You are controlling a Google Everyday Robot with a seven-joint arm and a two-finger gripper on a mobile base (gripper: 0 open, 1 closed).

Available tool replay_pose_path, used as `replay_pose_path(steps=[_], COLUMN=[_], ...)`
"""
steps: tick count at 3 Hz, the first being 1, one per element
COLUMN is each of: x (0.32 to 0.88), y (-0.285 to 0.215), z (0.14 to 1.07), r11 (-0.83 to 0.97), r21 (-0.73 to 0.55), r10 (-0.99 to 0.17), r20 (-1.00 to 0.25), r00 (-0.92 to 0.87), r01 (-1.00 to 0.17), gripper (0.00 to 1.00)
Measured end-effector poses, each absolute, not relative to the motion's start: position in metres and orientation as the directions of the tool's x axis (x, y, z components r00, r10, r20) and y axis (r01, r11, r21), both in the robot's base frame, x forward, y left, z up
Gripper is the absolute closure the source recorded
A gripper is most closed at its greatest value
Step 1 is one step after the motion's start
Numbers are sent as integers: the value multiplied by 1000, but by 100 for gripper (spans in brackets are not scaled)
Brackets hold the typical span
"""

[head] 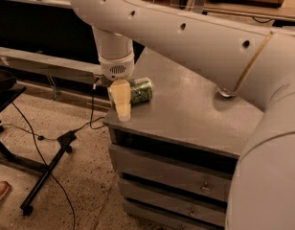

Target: Place green can upright

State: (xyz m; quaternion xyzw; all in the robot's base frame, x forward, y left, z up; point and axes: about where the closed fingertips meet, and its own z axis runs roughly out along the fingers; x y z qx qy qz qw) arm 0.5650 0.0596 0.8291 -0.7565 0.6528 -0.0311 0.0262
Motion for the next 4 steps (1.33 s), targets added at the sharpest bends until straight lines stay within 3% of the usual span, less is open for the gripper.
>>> replay_pose_path(steps=[1,4], x=[559,563], y=[68,70], z=[826,826], r11=[-168,-168], r21=[-71,-91], r10=[-986,-986], r20=[15,1], r00=[168,169], r01=[-983,-982], gripper=[0,67])
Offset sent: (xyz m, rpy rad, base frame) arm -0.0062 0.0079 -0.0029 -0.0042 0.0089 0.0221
